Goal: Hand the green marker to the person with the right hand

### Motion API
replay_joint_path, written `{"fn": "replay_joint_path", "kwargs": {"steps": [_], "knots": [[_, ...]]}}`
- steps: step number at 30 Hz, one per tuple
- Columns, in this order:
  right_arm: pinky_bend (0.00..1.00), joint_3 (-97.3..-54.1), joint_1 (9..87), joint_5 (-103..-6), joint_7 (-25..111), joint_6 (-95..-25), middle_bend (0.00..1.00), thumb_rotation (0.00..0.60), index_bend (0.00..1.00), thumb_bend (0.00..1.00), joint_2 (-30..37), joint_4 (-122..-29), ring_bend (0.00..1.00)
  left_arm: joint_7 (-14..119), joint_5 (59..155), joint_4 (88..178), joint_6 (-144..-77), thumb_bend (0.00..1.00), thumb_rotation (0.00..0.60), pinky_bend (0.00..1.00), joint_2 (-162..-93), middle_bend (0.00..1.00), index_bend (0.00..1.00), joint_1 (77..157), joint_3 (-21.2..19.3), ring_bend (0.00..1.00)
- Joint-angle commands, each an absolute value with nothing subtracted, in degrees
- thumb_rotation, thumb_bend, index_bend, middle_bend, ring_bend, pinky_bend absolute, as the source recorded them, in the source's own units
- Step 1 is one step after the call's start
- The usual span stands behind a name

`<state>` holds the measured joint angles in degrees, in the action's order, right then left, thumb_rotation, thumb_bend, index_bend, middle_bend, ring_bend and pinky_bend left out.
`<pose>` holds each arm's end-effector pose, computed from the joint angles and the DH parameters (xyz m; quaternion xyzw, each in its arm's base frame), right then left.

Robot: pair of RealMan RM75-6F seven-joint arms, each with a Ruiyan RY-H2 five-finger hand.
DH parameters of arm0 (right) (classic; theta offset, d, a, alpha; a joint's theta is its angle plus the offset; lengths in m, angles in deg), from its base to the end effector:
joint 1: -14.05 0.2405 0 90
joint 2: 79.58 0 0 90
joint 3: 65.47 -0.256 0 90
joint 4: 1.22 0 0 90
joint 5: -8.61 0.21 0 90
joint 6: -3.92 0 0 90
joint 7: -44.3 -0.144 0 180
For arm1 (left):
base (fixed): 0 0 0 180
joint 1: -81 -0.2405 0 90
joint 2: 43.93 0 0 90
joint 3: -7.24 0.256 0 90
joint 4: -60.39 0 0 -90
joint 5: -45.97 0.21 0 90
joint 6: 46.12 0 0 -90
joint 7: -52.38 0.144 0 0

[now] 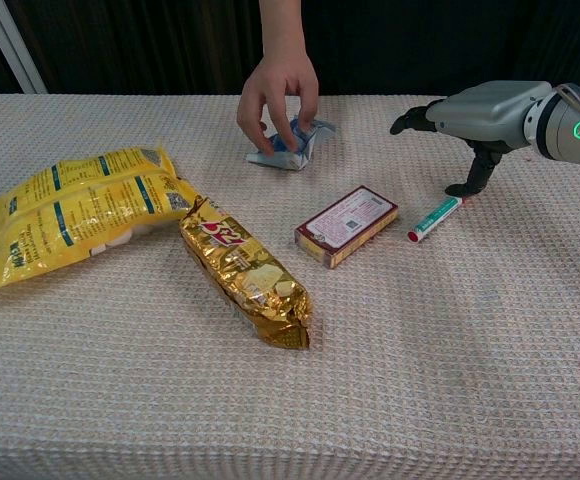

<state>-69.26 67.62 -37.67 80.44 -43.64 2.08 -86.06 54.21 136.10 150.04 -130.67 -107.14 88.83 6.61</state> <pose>-0.1573 -0.3755 0.0018 0.8125 -0.3005 0.2141 0.4514 -0.3066 0.1893 0.1581 -0.6499 -0.3398 -0.3736 0.5679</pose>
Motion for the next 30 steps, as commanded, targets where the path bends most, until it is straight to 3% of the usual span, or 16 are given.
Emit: {"fn": "replay_joint_path", "kwargs": {"steps": [1,16,24,26,30], "knots": [[0.0,-69.1,67.56,-37.82,80.35,-43.73,0.0,0.6,0.0,0.24,1.9,-86.23,0.0,54.39,136.16,150.18,-130.51,0.0,0.308,0.21,-107.13,0.06,0.04,88.93,6.62,0.07],[0.0,-66.05,65.98,-41.69,80.24,-44.2,0.0,0.6,0.0,0.24,-0.43,-88.76,0.0,54.77,136.35,150.83,-129.76,0.0,0.308,0.21,-107.02,0.06,0.04,89.67,6.35,0.07],[0.0,-64.87,64.46,-45.6,79.28,-45.41,0.06,0.6,0.0,0.27,3.78,-83.55,0.0,54.01,135.93,149.33,-129.26,0.0,0.311,0.21,-108.14,0.06,0.04,89.57,6.67,0.07],[0.0,-64.91,64.0,-46.81,78.54,-45.81,0.09,0.6,0.03,0.28,5.08,-81.8,0.0,53.8,135.89,149.21,-129.37,0.0,0.31,0.21,-108.09,0.06,0.04,89.54,6.62,0.07],[0.0,-64.99,63.04,-49.67,76.48,-46.52,0.22,0.6,0.2,0.29,7.08,-79.16,0.0,53.55,136.0,148.97,-129.67,0.0,0.309,0.21,-107.92,0.06,0.04,89.41,6.66,0.07]]}}
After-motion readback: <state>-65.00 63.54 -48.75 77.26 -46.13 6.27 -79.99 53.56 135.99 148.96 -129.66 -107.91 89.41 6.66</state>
